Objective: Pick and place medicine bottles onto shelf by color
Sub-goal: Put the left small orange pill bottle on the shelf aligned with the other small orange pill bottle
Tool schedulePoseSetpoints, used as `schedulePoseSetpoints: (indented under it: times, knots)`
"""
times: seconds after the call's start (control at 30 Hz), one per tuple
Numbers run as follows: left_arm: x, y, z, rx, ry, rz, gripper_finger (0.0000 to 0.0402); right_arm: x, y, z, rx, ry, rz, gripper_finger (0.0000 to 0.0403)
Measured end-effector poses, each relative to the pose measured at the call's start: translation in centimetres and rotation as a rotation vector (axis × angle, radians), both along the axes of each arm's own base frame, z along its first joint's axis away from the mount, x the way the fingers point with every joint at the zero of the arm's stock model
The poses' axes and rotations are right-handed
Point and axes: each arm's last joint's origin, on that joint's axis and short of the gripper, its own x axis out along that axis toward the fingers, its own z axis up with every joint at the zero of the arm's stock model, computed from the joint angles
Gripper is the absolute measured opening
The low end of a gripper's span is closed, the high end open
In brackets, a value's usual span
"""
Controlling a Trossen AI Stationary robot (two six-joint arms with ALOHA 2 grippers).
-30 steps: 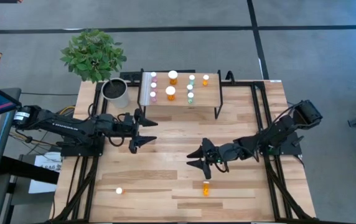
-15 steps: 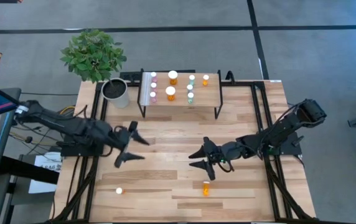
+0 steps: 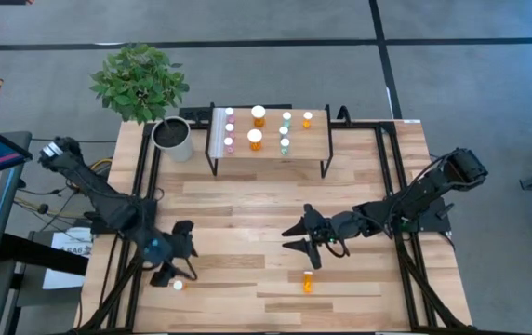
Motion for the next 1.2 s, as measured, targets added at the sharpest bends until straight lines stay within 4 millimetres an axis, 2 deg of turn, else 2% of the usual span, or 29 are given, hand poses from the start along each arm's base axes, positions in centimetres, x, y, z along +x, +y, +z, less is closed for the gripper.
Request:
schedulePoseSetpoints:
  times: [0.17, 0.4, 0.77, 1.0, 1.2]
  knots:
    - [-0.7, -2.0, -1.1, -0.028, 0.102, -0.006, 0.029, -0.1, 0.1, 0.0, -0.007, -0.007, -0.033, 0.0179]
    - [-1.9, -3.7, -2.0, -0.031, 0.177, 0.005, 0.0298, -0.4, 0.8, 0.1, 0.0, -0.024, -0.099, 0.0179]
    - [-2.8, -6.2, -5.4, 0.104, 0.315, -0.021, 0.0298, -0.7, 1.8, 0.5, 0.011, -0.079, -0.148, 0.0179]
    - [-2.7, -7.4, -7.9, 0.208, 0.362, -0.031, 0.0298, -0.7, 1.8, 0.6, 0.008, -0.084, -0.17, 0.0179]
    - [-2.6, -7.6, -8.7, 0.243, 0.378, -0.037, 0.0296, -0.7, 1.8, 0.6, 0.008, -0.084, -0.17, 0.0179]
